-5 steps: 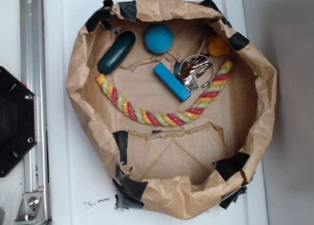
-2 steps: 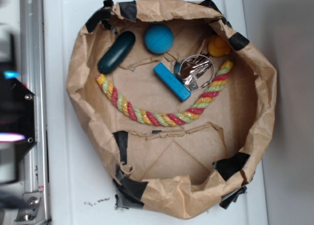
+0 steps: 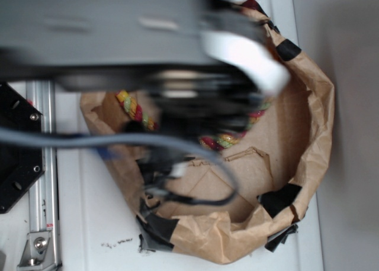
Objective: Grab the blue block.
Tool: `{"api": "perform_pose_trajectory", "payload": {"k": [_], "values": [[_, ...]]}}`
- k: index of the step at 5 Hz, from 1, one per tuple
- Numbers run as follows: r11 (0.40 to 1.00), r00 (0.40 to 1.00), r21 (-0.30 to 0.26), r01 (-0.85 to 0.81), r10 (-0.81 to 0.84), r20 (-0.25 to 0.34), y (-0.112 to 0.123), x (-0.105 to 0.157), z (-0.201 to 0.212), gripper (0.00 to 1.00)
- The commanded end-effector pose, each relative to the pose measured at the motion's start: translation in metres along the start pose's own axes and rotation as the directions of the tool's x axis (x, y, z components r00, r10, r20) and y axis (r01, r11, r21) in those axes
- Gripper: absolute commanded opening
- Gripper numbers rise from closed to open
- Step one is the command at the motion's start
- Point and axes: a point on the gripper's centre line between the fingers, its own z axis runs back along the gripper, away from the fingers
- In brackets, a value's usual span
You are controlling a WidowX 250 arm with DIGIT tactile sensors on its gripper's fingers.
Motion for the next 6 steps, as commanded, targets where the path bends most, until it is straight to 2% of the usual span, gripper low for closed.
{"api": "perform_pose_trajectory", "payload": {"k": [1,2,3,4,5,6], "values": [[0.983,0.983,-0.064,0.173,-0.176,-0.048,0.037,0.012,-0.078,1.0],[0.97,0.964,-0.097,0.225,-0.236,-0.121,0.04,0.007,-0.096,1.0],[0.966,0.952,-0.059,0.25,-0.257,-0.167,0.035,-0.007,-0.109,0.0],[0.968,0.958,-0.027,0.249,-0.251,-0.136,0.033,-0.005,-0.1,0.0],[0.971,0.962,0.001,0.239,-0.236,-0.138,0.026,-0.005,-0.102,0.0],[0.973,0.968,0.036,0.228,-0.223,-0.113,0.014,-0.001,-0.094,0.0]]}}
